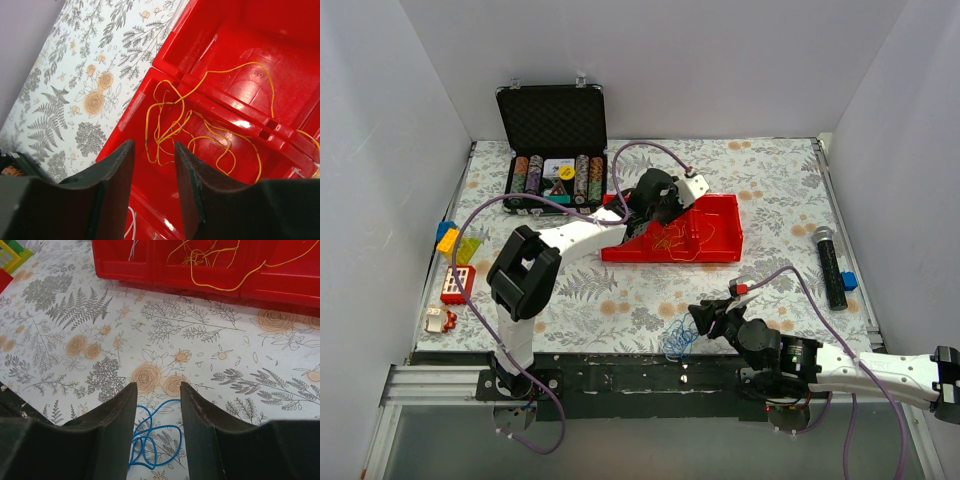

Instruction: Untangle the cables

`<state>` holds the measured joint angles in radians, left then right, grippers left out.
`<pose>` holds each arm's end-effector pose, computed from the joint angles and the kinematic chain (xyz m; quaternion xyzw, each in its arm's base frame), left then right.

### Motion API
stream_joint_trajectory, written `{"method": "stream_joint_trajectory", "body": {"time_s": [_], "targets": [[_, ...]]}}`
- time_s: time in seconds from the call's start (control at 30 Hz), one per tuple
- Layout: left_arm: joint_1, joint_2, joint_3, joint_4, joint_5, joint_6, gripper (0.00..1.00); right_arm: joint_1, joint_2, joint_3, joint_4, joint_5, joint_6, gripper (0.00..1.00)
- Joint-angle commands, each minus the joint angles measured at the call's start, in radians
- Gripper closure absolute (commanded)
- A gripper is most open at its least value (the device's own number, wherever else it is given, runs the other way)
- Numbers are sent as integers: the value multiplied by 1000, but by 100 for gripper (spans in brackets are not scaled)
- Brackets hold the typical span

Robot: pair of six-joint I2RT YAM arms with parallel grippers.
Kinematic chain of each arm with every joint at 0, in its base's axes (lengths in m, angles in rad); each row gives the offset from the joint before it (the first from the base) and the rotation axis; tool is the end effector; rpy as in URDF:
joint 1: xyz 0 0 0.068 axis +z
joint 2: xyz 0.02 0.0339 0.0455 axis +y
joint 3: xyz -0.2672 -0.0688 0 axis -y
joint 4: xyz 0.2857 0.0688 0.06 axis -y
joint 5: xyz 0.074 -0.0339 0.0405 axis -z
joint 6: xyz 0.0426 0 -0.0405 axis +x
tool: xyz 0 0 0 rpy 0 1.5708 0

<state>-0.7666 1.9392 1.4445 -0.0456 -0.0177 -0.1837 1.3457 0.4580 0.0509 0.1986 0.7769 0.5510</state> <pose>0.3579 -0.3436 0.2200 0.2458 0.8347 -0.2186 0.4417 0.0667 0.1576 0.1520 -0.0583 0.7553 0.3019 0.5788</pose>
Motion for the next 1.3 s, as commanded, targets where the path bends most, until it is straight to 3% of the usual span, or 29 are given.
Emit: {"method": "stream_joint_trajectory", "body": {"time_s": [0.0,0.07,0.17,0.23,0.27,0.33,0.53,0.6,0.67,0.87,1.03,1.27], "targets": [[7,-65,16,-19,-1,-31,62,-2,7,52,9,28,-26,52],[15,-75,30,-13,-2,-43,65,-2,5,58,9,32,-34,52],[44,-83,54,10,-11,-65,86,-2,5,69,-1,32,-42,52],[67,-94,73,7,11,-98,88,-2,2,73,-10,35,-42,52],[73,-98,76,0,16,-105,85,-2,2,76,-17,38,-39,52],[76,-109,76,-31,71,-100,64,-2,-5,84,-30,67,-46,50],[92,-189,83,-86,205,-181,31,-35,-10,173,-136,261,-40,38],[105,-197,122,-141,266,-221,29,-123,27,214,-140,246,-28,37],[125,-213,148,-183,321,-252,27,-263,88,242,-139,117,13,37],[165,-275,133,-255,407,-304,20,-584,309,264,112,-230,-2,37],[188,-344,65,-264,427,-300,19,-721,456,265,272,-450,50,39],[205,-372,34,-277,441,-278,18,-819,611,384,309,-499,-22,39]]}}
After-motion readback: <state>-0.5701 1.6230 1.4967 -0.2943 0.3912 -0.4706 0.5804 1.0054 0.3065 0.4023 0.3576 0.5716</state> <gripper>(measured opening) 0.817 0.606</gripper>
